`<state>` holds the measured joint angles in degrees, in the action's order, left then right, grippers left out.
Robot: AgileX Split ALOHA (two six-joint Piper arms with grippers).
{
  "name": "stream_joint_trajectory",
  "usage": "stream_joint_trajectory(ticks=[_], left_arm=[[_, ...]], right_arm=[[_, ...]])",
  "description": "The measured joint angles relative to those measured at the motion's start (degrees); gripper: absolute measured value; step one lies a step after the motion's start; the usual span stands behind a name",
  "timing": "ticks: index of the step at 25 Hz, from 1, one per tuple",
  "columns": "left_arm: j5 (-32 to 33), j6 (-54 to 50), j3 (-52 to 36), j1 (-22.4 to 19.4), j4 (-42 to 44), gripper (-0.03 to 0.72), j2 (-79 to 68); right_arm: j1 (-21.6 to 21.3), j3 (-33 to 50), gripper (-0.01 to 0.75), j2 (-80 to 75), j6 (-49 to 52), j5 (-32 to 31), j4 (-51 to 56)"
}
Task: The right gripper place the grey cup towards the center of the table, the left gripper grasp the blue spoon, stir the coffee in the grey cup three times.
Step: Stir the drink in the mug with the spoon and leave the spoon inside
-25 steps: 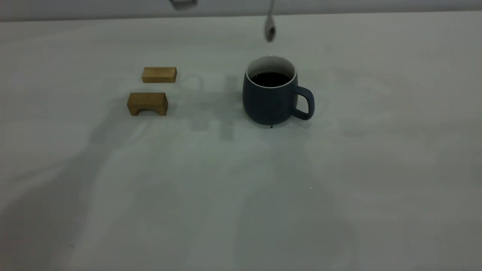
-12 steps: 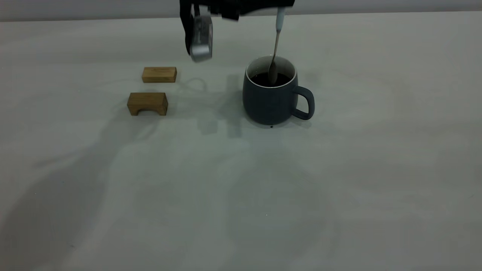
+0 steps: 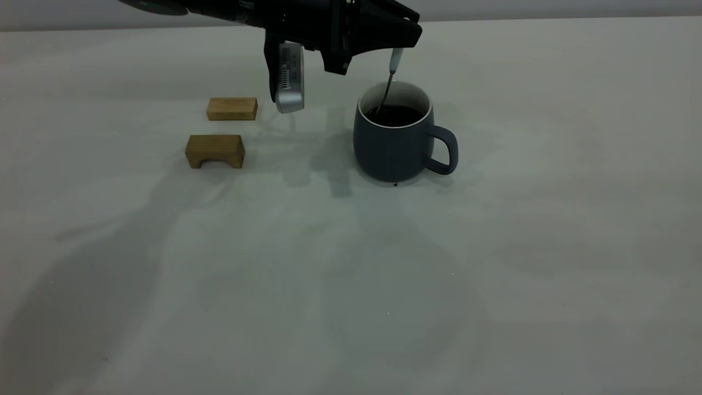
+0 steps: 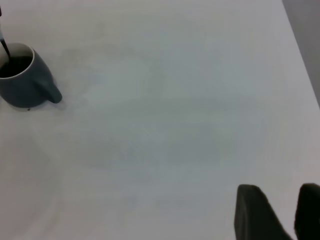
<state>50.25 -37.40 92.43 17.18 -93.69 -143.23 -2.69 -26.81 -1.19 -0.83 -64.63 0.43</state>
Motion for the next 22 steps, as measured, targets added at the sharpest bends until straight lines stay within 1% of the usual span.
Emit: stream_joint_trajectory(ticks=[4,9,13,16,19,22], left_arm=[[0.2,4.5,0.0,1.0,-1.5,0.162,-0.4],[3.2,5.4,0.0,2.0,-3.7,0.162,-0.7],[6.1,2.1,0.0,2.2,-3.8,0.162,-0.7],[7.6,-2.8,0.0,2.3,-2.5,0.162,-0.7],[7.5,-8.2,0.0,2.2,0.1,0.162,-0.7],[5.8,-9.1,0.0,1.7,2.3,0.162,-0.7]], right_arm=[[0.0,0.0,0.238,0.0,0.1,0.0,0.0],[0.0,0.0,0.239,0.0,0.1,0.0,0.0],[0.0,0.0,0.239,0.0,0.1,0.0,0.0],[0.0,0.0,0.239,0.0,0.0,0.0,0.0],[0.0,0.0,0.239,0.0,0.0,0.0,0.0],[0.0,0.0,0.239,0.0,0.0,0.0,0.0]])
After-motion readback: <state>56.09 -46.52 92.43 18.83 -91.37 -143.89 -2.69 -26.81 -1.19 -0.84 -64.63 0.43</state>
